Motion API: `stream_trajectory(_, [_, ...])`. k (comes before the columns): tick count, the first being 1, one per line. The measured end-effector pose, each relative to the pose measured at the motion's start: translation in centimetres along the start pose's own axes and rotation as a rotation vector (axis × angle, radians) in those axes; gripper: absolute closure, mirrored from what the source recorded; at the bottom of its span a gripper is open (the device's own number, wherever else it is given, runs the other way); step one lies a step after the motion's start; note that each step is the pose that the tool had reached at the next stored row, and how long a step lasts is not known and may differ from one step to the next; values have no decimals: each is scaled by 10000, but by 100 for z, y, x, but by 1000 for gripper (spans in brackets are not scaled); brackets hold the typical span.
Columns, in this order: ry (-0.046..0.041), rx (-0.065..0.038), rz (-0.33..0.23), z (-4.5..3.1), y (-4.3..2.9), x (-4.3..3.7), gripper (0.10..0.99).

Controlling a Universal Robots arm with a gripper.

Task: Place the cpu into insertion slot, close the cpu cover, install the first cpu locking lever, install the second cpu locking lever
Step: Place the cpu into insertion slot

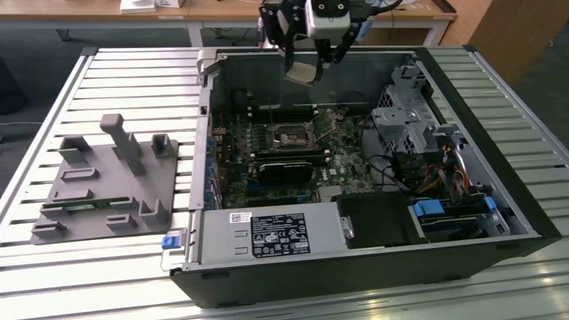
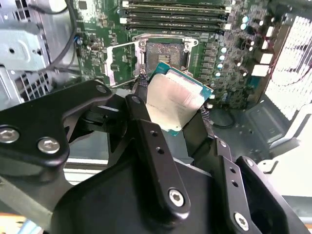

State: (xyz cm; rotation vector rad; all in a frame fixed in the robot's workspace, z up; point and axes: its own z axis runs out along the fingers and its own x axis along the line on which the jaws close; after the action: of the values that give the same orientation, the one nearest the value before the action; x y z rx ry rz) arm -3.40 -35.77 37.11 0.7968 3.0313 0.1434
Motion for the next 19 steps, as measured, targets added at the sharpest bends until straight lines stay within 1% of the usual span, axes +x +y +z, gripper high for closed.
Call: stream_trajectory(19, [-257,-54,2854,21,-2,1,545])
